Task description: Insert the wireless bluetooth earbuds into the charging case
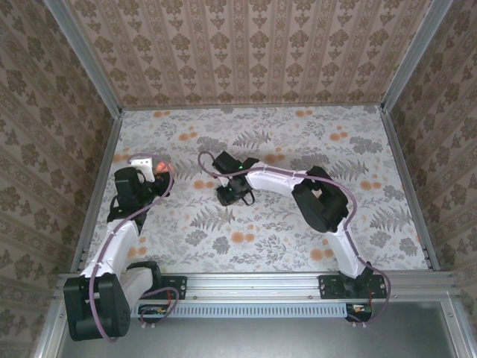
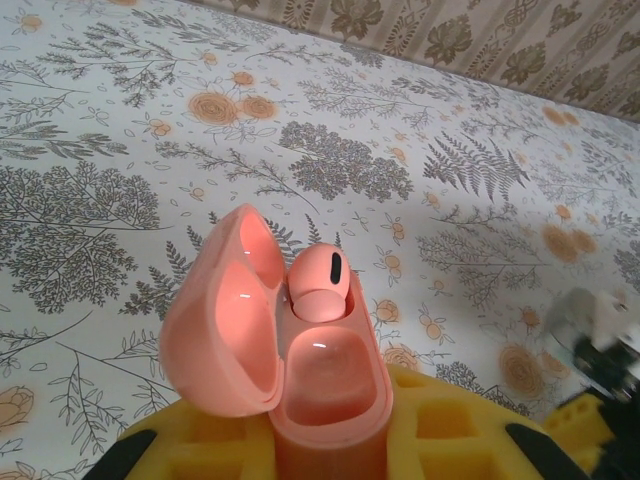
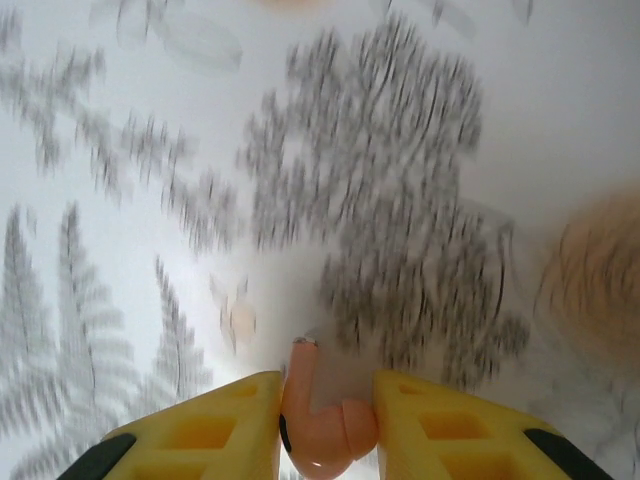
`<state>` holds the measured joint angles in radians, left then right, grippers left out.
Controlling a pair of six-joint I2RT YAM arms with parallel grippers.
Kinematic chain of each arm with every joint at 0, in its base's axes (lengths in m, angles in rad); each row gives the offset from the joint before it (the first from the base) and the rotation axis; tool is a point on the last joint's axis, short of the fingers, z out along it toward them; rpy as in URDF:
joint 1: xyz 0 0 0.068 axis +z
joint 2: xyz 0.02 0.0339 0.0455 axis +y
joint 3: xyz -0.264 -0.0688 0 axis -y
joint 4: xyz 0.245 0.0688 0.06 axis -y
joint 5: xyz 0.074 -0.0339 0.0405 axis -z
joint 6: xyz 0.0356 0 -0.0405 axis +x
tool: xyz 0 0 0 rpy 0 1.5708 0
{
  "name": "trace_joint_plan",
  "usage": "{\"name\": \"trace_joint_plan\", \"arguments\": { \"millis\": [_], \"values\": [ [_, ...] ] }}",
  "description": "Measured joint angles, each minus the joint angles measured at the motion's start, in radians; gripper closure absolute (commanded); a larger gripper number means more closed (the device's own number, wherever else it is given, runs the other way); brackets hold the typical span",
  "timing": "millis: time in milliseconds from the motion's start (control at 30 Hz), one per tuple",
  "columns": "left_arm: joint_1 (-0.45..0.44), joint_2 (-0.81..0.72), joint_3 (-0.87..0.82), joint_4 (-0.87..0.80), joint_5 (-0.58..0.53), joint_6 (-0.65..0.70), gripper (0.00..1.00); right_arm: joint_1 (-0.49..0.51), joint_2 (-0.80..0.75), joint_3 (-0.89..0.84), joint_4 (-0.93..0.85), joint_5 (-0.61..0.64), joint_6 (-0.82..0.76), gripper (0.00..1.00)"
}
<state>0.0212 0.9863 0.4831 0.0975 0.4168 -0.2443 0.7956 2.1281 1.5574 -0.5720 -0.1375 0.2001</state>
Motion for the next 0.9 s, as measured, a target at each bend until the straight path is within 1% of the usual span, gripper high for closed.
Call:
{"name": "trace_joint_plan", "arguments": {
  "millis": [167,333,533,767,900],
  "values": [
    [0.0,0.0,0.0,0.0,0.014,0.0,0.82,-0.027,-0.123,-0.124,-0.026,-0.074,-0.144,0.71],
    [-0.001,0.0,0.0,0.0,0.018,0.0,0.82,-0.073,-0.182,-0.152,-0.092,-0.141,-0.298,0.7],
    [-0.003,0.002,0.0,-0.001,0.025,0.0,0.82,-0.114,-0.191,-0.163,-0.171,-0.163,-0.492,0.69],
    [-0.003,0.003,0.01,-0.004,0.025,0.0,0.82,-0.114,-0.186,-0.17,-0.233,-0.166,-0.708,0.68],
    [-0.003,0.005,0.013,-0.004,0.026,0.0,0.82,-0.114,-0.155,-0.167,-0.272,-0.153,-0.802,0.67]
  ]
}}
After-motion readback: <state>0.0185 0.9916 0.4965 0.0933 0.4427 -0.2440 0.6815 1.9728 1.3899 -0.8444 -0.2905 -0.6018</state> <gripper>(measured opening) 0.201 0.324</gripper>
